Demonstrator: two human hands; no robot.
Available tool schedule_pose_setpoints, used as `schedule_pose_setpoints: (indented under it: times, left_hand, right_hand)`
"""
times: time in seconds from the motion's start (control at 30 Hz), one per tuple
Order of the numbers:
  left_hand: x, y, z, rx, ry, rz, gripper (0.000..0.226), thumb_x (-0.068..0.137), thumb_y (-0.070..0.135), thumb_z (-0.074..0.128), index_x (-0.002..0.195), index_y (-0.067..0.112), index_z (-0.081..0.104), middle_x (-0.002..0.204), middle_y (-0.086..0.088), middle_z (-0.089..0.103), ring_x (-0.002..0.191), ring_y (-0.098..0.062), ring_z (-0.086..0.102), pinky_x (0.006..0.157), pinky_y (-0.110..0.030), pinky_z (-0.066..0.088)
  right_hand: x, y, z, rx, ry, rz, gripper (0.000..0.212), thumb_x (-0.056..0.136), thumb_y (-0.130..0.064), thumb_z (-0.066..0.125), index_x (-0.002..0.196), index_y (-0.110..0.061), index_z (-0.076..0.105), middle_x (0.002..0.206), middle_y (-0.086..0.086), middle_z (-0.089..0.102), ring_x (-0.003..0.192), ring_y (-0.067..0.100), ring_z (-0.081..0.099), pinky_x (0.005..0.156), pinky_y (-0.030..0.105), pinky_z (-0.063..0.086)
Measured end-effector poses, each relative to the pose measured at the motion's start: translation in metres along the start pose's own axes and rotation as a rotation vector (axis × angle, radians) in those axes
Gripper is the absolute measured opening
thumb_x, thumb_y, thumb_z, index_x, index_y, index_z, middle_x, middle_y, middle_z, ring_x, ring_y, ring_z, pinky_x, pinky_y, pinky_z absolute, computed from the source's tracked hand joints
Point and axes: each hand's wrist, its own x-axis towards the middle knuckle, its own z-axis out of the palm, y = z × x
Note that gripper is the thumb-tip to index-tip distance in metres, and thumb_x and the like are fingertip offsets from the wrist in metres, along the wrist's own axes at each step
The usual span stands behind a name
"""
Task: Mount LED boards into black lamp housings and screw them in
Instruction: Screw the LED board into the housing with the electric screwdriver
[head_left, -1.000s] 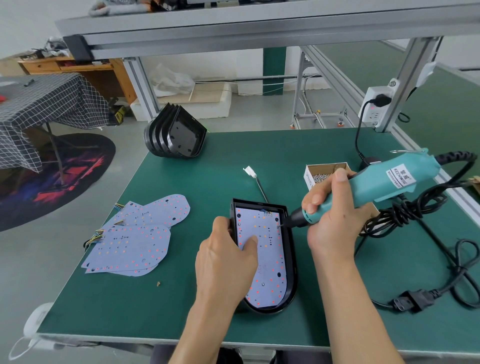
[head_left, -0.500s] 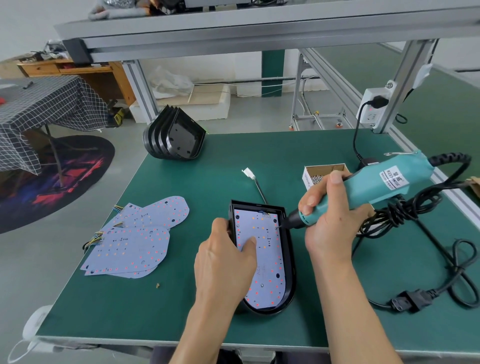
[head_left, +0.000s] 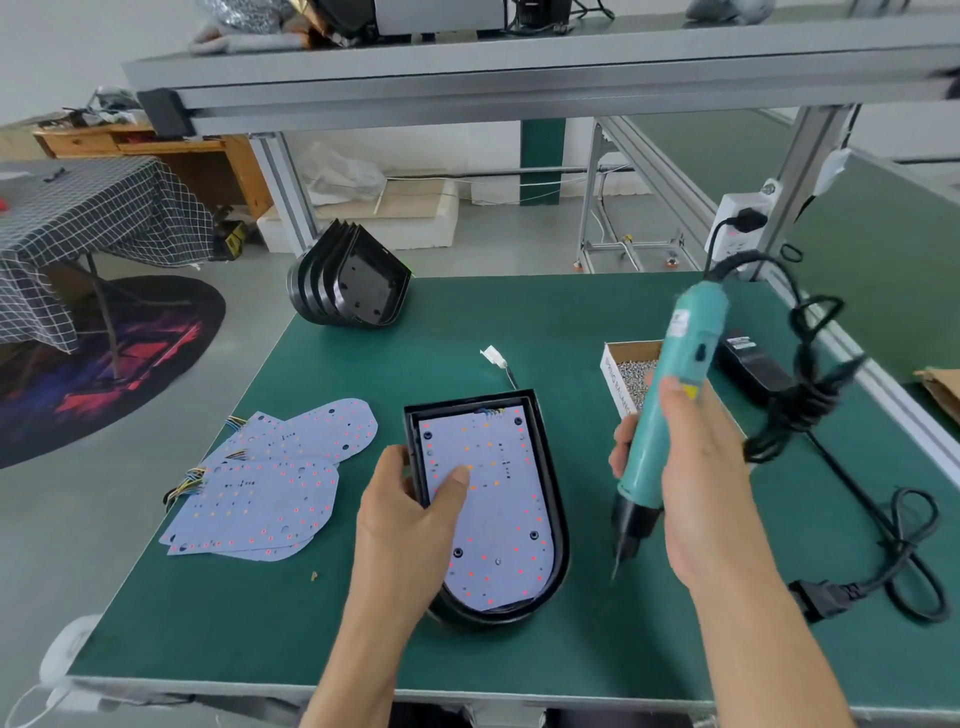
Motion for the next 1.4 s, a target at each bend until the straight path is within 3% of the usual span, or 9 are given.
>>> schedule_pose_setpoints:
  times: [0.23, 0.4, 0.67, 0.83, 0.9, 0.97, 1.07, 1.2, 1.4]
  left_hand:
    - [-0.010, 0.012, -0.023, -0.172, 0.032, 0.102, 0.031, 0.078, 0.056, 0.073, 0.104, 0.038, 0.068, 0.094, 0.006, 0.078, 0.087, -0.029, 0.073, 0.081, -0.057, 0.062]
    - [-0.024, 0.028, -0.039, -0.227, 0.048, 0.175, 0.033, 0.080, 0.055, 0.075, 0.105, 0.034, 0.069, 0.096, 0.003, 0.078, 0.090, -0.033, 0.073, 0.084, -0.064, 0.059]
    - [-0.043, 0.046, -0.051, -0.208, 0.040, 0.287, 0.029, 0.080, 0.049, 0.074, 0.106, 0.037, 0.069, 0.094, 0.006, 0.078, 0.086, -0.023, 0.075, 0.074, -0.048, 0.064]
    - [-0.047, 0.048, -0.050, -0.213, 0.033, 0.296, 0.020, 0.083, 0.037, 0.074, 0.103, 0.039, 0.069, 0.090, 0.008, 0.078, 0.081, -0.015, 0.075, 0.070, -0.028, 0.063]
    - [-0.048, 0.049, -0.050, -0.213, 0.045, 0.297, 0.020, 0.083, 0.037, 0.074, 0.102, 0.039, 0.069, 0.088, 0.008, 0.078, 0.079, -0.016, 0.075, 0.068, -0.029, 0.063]
    - [-0.049, 0.049, -0.049, -0.206, 0.054, 0.291, 0.021, 0.083, 0.039, 0.074, 0.103, 0.037, 0.068, 0.085, 0.006, 0.076, 0.076, -0.023, 0.073, 0.066, -0.038, 0.062]
    - [-0.052, 0.050, -0.046, -0.187, 0.066, 0.293, 0.024, 0.083, 0.041, 0.074, 0.105, 0.035, 0.066, 0.085, 0.003, 0.075, 0.076, -0.029, 0.071, 0.065, -0.046, 0.061]
    - [-0.056, 0.051, -0.043, -0.175, 0.062, 0.349, 0.022, 0.086, 0.038, 0.073, 0.107, 0.037, 0.065, 0.092, 0.010, 0.078, 0.082, -0.014, 0.075, 0.068, -0.034, 0.062]
    - [-0.063, 0.054, -0.042, -0.148, 0.064, 0.400, 0.030, 0.087, 0.033, 0.072, 0.110, 0.050, 0.064, 0.101, 0.021, 0.077, 0.091, 0.002, 0.073, 0.069, -0.006, 0.051]
  right_hand:
    - [-0.027, 0.017, -0.002, -0.786, -0.163, -0.035, 0.022, 0.093, -0.051, 0.067, 0.097, -0.031, 0.062, 0.076, -0.005, 0.071, 0.068, 0.017, 0.074, 0.068, 0.039, 0.056]
    - [-0.037, 0.022, 0.017, -1.297, -0.174, -0.013, 0.036, 0.098, -0.057, 0.055, 0.109, -0.023, 0.049, 0.099, 0.003, 0.069, 0.094, 0.036, 0.066, 0.076, 0.040, 0.053]
    - [-0.033, 0.028, 0.024, -1.554, -0.178, -0.047, 0.035, 0.101, -0.021, 0.056, 0.132, -0.018, 0.041, 0.122, 0.004, 0.055, 0.113, 0.025, 0.056, 0.081, 0.030, 0.044]
    - [-0.034, 0.021, 0.022, -1.565, -0.244, -0.056, 0.051, 0.103, -0.025, 0.053, 0.150, -0.018, 0.033, 0.131, 0.006, 0.049, 0.125, 0.027, 0.049, 0.098, 0.033, 0.048]
    - [-0.036, 0.010, 0.020, -1.419, -0.199, -0.171, 0.051, 0.106, -0.031, 0.048, 0.155, -0.020, 0.038, 0.138, 0.004, 0.050, 0.131, 0.025, 0.047, 0.102, 0.032, 0.046]
    - [-0.042, -0.004, 0.021, -0.891, -0.134, -0.309, 0.033, 0.107, -0.033, 0.051, 0.136, -0.025, 0.065, 0.130, -0.008, 0.066, 0.126, 0.015, 0.058, 0.100, 0.024, 0.047]
    - [-0.059, -0.033, 0.033, -0.187, -0.347, -0.277, 0.026, 0.104, -0.038, 0.058, 0.117, -0.026, 0.075, 0.109, -0.014, 0.077, 0.103, 0.002, 0.070, 0.088, 0.014, 0.051]
    - [-0.068, -0.037, 0.049, -0.130, -0.371, -0.261, 0.027, 0.090, -0.040, 0.070, 0.116, -0.032, 0.071, 0.102, -0.002, 0.078, 0.096, 0.021, 0.073, 0.091, 0.048, 0.059]
    - [-0.068, -0.037, 0.048, -0.074, -0.417, -0.244, 0.027, 0.095, -0.043, 0.066, 0.122, -0.041, 0.070, 0.105, -0.002, 0.078, 0.098, 0.033, 0.072, 0.093, 0.058, 0.057]
